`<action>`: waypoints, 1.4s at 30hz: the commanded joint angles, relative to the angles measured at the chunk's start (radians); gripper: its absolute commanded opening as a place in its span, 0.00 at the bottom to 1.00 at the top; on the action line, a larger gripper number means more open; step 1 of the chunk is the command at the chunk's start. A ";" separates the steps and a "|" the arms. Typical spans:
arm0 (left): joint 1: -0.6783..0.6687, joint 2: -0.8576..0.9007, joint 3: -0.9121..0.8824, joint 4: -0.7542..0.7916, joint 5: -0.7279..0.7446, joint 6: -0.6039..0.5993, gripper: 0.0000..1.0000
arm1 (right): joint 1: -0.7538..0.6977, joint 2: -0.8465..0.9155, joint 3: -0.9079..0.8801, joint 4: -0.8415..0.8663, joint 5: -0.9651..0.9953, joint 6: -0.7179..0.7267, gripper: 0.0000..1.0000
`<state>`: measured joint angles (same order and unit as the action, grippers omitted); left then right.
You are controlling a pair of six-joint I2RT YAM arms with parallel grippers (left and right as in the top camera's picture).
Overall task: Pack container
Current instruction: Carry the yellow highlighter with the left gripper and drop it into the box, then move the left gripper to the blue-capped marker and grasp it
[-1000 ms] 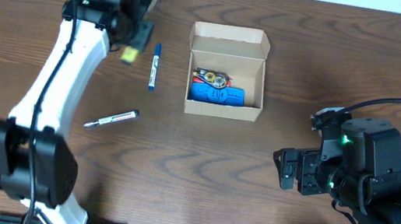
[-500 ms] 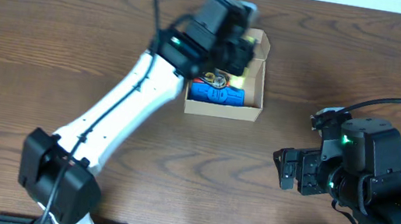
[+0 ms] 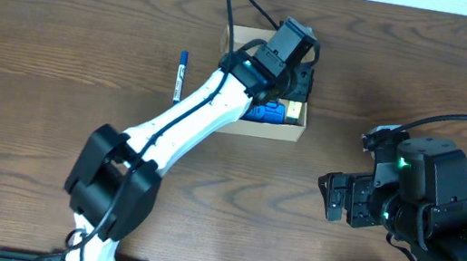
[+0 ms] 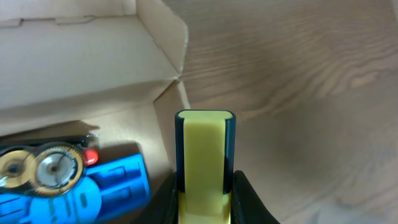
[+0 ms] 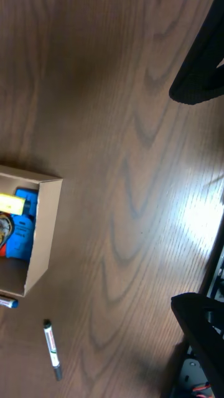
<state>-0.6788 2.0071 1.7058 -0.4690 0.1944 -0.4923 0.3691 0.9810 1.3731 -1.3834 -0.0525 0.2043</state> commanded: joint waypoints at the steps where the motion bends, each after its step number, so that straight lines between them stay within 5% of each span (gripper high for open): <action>1: 0.004 0.028 0.002 0.019 -0.018 -0.042 0.06 | 0.010 -0.001 0.002 -0.001 0.003 0.008 0.99; 21: 0.005 0.066 0.002 0.060 -0.018 -0.085 0.06 | 0.010 -0.001 0.002 -0.001 0.003 0.008 0.99; 30: 0.005 0.065 0.002 0.052 0.007 -0.092 0.47 | 0.010 -0.001 0.002 -0.001 0.003 0.008 0.99; 42: 0.034 -0.064 0.003 -0.014 0.134 0.005 0.41 | 0.010 -0.001 0.002 -0.001 0.003 0.008 0.99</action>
<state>-0.6594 2.0369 1.7058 -0.4606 0.2974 -0.5591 0.3691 0.9810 1.3731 -1.3834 -0.0525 0.2043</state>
